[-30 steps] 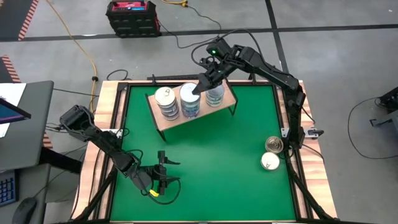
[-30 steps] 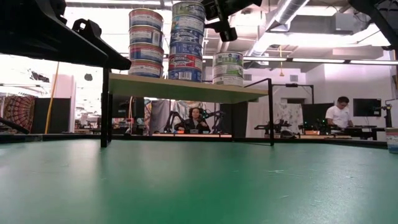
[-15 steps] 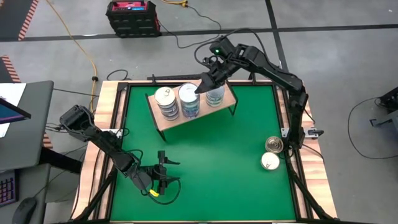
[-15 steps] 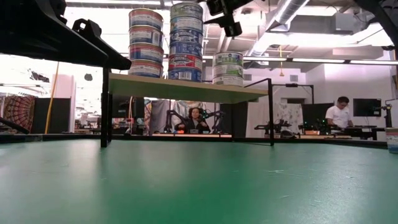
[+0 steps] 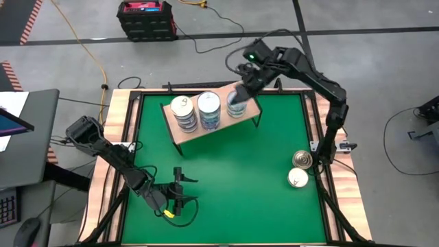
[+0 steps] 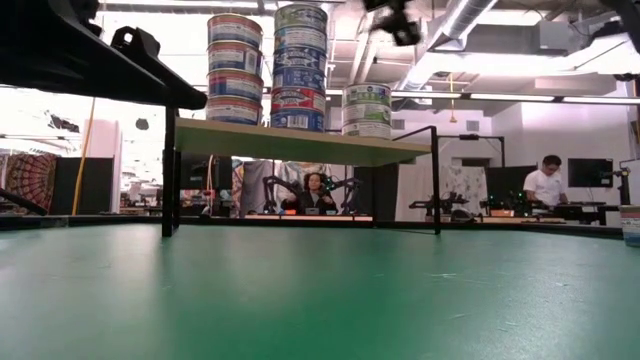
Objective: Stack canned seafood by type on shelf
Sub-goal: Stack the blue pink tuna can on top of the blue pink tuna can on the shelf
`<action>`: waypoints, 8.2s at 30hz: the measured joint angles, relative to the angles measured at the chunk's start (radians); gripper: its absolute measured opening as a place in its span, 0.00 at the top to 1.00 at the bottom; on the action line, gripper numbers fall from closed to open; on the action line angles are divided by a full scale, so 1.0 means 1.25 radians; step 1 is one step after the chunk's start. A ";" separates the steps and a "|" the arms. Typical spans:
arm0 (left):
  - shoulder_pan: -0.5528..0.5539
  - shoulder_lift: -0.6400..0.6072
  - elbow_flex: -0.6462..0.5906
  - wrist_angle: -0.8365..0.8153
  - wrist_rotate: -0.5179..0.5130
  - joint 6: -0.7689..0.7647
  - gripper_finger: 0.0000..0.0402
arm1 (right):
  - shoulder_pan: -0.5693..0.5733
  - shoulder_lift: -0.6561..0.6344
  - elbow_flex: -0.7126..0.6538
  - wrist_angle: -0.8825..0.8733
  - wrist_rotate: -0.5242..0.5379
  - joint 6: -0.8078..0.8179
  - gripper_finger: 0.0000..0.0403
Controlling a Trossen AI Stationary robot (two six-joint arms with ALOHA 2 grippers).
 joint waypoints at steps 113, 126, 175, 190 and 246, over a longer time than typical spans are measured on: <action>-0.009 -0.089 0.012 0.044 0.390 0.083 0.31 | 0.595 -0.225 -0.764 0.048 0.566 -0.135 0.35; -0.081 -0.089 0.012 0.078 0.282 0.029 0.31 | 0.594 -0.077 -0.736 -0.033 0.551 -0.339 0.35; -0.066 -0.089 0.012 0.052 0.250 0.013 0.31 | 0.639 0.078 -0.463 -0.030 0.465 -0.399 0.05; -0.076 -0.089 0.012 0.007 0.249 -0.004 0.31 | 0.630 0.269 -0.318 -0.213 0.516 -0.635 0.08; -0.087 -0.089 0.012 -0.028 0.179 -0.025 0.31 | 0.647 0.157 -0.667 -0.131 0.614 -0.712 0.46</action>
